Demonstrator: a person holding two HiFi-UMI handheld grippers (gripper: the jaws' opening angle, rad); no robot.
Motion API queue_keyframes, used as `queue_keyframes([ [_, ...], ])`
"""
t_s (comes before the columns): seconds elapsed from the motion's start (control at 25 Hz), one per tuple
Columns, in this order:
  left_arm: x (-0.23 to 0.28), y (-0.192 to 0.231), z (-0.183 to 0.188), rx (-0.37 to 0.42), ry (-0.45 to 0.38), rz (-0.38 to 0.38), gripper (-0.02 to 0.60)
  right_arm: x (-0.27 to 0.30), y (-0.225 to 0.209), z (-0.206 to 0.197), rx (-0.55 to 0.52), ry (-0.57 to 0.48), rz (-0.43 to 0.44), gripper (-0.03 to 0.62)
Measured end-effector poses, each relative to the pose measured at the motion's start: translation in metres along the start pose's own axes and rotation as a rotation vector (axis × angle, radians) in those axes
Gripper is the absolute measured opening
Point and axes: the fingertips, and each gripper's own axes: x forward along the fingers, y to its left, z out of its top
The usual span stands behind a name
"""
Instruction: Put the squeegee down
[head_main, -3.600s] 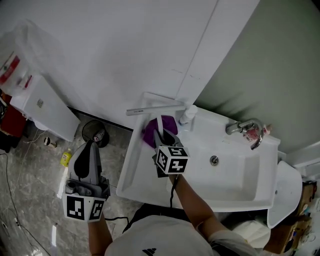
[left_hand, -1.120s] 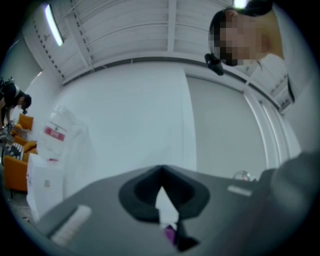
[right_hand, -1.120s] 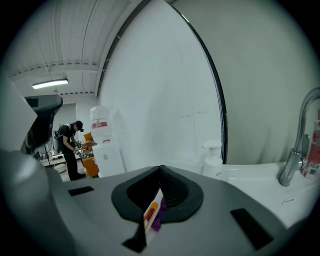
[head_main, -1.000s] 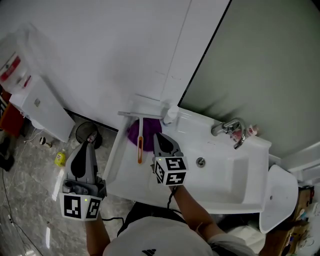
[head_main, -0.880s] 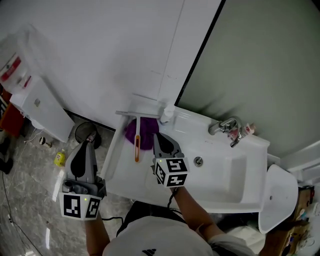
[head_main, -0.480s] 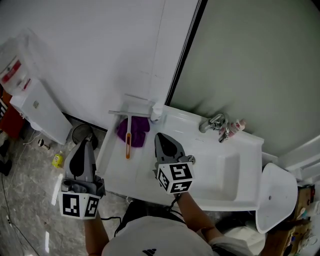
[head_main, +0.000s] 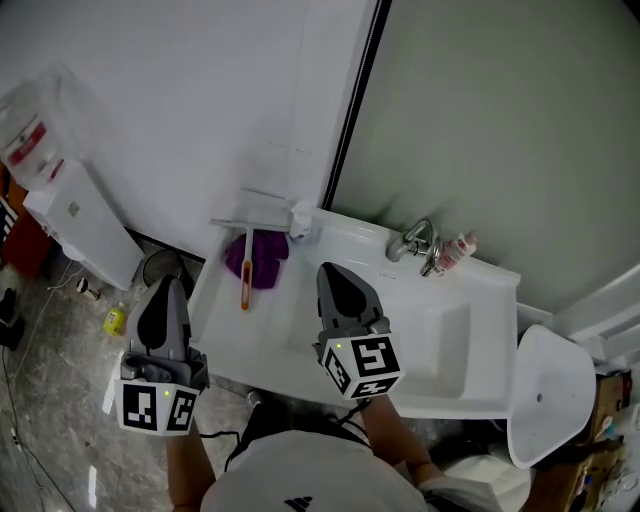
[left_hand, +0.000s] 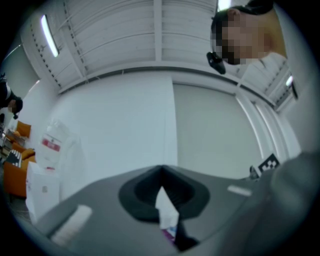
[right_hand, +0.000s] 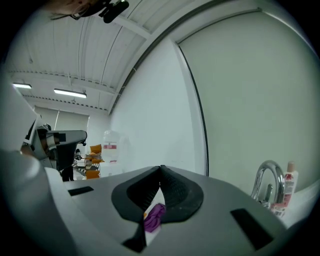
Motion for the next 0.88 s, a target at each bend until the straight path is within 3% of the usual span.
queue_keyframes([
  [0.36,-0.013,-0.016,0.011,0.012,-0.016,0.01,0.008,-0.028,-0.003,0.03,-0.013,-0.078,0.01,0.002],
  [0.88,-0.022,-0.021,0.016,0.011,-0.028,0.025,0.008,-0.04,-0.003,0.04,-0.011,-0.109,0.01,0.002],
])
